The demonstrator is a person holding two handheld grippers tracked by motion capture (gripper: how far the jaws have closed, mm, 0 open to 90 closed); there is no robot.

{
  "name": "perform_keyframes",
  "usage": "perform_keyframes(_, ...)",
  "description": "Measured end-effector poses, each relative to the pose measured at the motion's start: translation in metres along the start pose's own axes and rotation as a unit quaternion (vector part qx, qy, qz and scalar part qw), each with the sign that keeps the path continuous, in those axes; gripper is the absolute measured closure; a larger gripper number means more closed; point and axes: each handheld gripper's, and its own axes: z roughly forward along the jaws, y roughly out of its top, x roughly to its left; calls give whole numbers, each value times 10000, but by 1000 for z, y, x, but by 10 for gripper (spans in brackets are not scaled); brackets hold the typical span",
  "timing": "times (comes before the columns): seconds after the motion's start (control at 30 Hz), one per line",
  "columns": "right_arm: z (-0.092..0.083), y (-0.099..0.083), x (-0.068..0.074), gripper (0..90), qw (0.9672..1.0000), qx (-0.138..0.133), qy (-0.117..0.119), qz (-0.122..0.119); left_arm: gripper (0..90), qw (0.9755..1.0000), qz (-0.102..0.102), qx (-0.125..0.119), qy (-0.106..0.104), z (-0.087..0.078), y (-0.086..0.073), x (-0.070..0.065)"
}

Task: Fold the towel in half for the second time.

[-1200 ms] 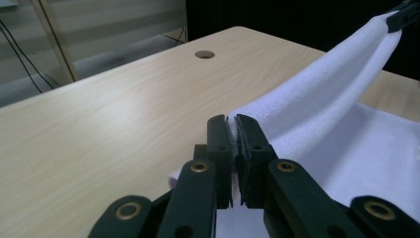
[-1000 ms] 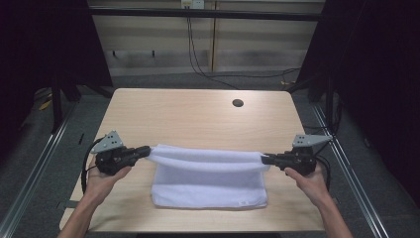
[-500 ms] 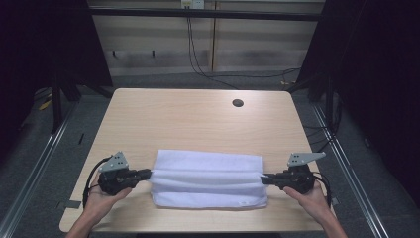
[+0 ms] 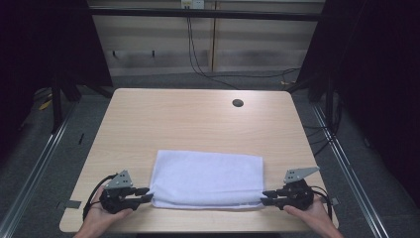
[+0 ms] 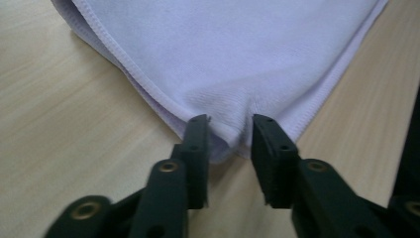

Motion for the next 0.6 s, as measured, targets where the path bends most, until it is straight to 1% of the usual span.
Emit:
perform_keyframes(0.03, -2, -2, 2, 657, 10000, -22, -39, 8, 593, 9999, -62, -67, 77, -2, 0, 0)
perform_keyframes(0.07, -3, -3, 4, 642, 10000, -45, -66, 21, 545, 9997, -134, -149, 103, -5, 1, 0)
perform_keyframes(0.1, -6, -3, 5, 630, 9999, -94, -40, 16, 514, 9994, -189, -278, 115, -8, 5, 2)
perform_keyframes(0.13, -10, -3, 6, 597, 9995, -257, -163, 49, 480, 9992, -213, -326, 127, -9, 6, 3)
perform_keyframes(0.17, -12, -3, 6, 593, 9992, -331, -186, 98, 452, 9989, -254, -344, 190, -10, 9, 5)
perform_keyframes(0.2, -15, -2, 6, 589, 9986, -496, -136, 157, 418, 9985, -300, -383, 235, -10, 13, 8)
perform_keyframes(0.23, -20, 0, 4, 564, 9968, -729, -266, 197, 397, 9982, -343, -424, 260, -10, 15, 10)
perform_keyframes(0.27, -23, 1, 4, 539, 9956, -814, -375, 282, 384, 9976, -404, -479, 300, -10, 17, 14)
perform_keyframes(0.3, -25, 2, 2, 535, 9935, -956, -506, 341, 369, 9964, -501, -579, 369, -11, 19, 18)
perform_keyframes(0.33, -28, 3, 1, 518, 9904, -1124, -699, 389, 358, 9950, -627, -655, 423, -12, 21, 23)
perform_keyframes(0.37, -30, 2, -2, 507, 9868, -1274, -874, 491, 347, 9937, -711, -708, 500, -13, 23, 28)
perform_keyframes(0.4, -32, 2, -5, 507, 9839, -1384, -968, 584, 320, 9921, -841, -772, 525, -14, 24, 33)
perform_keyframes(0.43, -34, 1, -7, 498, 9803, -1493, -1113, 654, 305, 9897, -968, -856, 621, -16, 23, 38)
perform_keyframes(0.47, -37, 0, -10, 487, 9775, -1565, -1221, 709, 298, 9855, -1129, -1024, 752, -16, 21, 40)
perform_keyframes(0.5, -39, -1, -13, 482, 9756, -1610, -1284, 755, 280, 9823, -1250, -1109, 841, -16, 17, 42)
perform_keyframes(0.53, -41, -3, -16, 465, 9714, -1719, -1437, 791, 282, 9814, -1310, -1073, 902, -17, 13, 43)
perform_keyframes(0.57, -43, -5, -19, 463, 9688, -1773, -1517, 834, 282, 9816, -1311, -1050, 913, -17, 10, 44)
perform_keyframes(0.6, -43, -5, -19, 463, 9688, -1773, -1517, 834, 288, 9816, -1311, -1050, 913, -17, 10, 44)
